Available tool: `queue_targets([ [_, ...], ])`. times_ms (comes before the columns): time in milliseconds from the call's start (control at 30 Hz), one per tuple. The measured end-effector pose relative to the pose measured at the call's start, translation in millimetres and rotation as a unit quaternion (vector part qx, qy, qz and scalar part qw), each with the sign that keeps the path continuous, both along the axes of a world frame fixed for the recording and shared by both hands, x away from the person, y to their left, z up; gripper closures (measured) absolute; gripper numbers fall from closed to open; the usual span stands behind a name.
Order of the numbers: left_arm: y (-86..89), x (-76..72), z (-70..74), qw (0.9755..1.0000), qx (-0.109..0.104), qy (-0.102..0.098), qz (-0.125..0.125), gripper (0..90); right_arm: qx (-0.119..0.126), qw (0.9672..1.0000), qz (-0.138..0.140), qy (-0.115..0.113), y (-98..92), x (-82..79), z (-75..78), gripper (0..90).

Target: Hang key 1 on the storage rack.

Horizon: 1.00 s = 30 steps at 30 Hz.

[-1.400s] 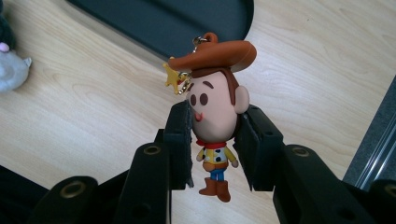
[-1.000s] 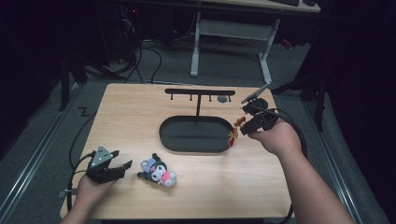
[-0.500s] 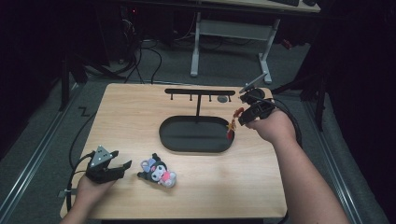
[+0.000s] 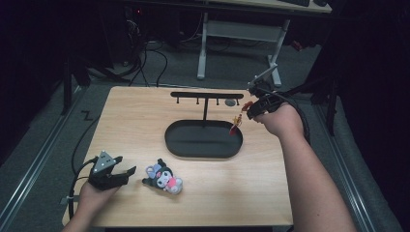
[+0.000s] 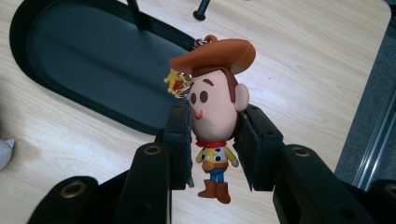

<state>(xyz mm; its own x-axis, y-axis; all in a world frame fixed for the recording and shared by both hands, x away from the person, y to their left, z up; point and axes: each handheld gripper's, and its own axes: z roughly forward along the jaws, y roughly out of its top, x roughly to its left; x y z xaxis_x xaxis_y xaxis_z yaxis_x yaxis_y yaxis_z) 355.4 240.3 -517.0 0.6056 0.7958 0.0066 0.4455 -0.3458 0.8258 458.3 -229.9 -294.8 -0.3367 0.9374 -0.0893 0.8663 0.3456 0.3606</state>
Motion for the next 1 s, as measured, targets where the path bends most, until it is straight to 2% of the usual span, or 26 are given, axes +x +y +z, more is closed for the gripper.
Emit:
queue_targets([
  [600, 0.7, -0.2, -0.1, 1.0000, -0.002, 0.002, 0.000, 31.6, -0.006, 0.9999, -0.006, -0.009, 10.6, 20.8, 3.7, 66.8],
  [833, 1.0, -0.2, -0.1, 1.0000, -0.003, 0.001, 0.000, 31.6, -0.005, 0.9998, -0.013, -0.015, 13.1, 25.5, 7.5, 66.8],
  [1000, 1.1, -0.2, 0.0, 1.0000, -0.004, 0.002, -0.001, 31.6, -0.006, 0.9998, -0.007, -0.018, 16.4, 27.0, 8.4, 66.8],
])
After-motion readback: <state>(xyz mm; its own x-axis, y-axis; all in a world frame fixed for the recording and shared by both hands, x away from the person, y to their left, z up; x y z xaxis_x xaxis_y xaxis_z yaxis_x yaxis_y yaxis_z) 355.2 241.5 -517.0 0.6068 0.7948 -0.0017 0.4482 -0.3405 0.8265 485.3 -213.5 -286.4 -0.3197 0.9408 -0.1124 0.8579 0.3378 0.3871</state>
